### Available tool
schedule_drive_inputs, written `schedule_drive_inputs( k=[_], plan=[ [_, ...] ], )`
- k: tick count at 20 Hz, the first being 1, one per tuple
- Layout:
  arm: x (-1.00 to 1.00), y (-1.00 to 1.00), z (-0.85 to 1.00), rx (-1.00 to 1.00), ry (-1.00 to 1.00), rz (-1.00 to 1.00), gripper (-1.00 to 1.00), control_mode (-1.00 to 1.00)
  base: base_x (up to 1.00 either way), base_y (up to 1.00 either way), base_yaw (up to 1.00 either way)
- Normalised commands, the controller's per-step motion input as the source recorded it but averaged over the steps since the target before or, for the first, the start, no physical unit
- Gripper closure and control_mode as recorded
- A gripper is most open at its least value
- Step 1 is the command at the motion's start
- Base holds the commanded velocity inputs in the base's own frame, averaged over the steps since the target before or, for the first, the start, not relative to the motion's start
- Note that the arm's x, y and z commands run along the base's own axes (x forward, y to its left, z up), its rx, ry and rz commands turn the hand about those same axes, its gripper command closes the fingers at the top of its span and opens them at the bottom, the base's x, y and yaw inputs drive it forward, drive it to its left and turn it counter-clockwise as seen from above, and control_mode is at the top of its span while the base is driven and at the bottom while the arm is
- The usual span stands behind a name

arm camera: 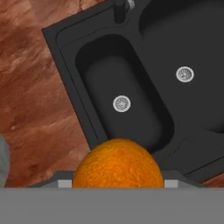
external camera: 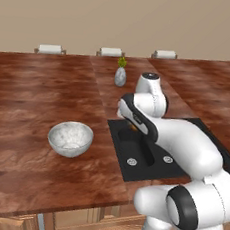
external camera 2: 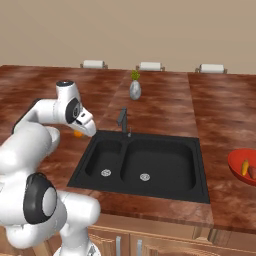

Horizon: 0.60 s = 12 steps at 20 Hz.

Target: Pick the carrots from the cabinet and place them in one bowl. Pick the tangerine from the sink and place it in the other bowl.

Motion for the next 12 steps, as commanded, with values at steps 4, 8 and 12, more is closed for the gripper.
schedule_drive_inputs(
  k=[4, 8, 12],
  plan=[
    [0.04, 0.55, 0.14, 0.00, 0.14, 0.04, 1.00, -1.00, 0.00, 0.00, 0.00],
    [0.03, 0.54, 0.10, 0.00, 0.14, 0.04, 1.00, -1.00, 0.00, 0.00, 0.00],
    [0.04, 0.55, 0.06, 0.00, 0.11, 0.03, 1.00, -1.00, 0.00, 0.00, 0.00]
  ],
)
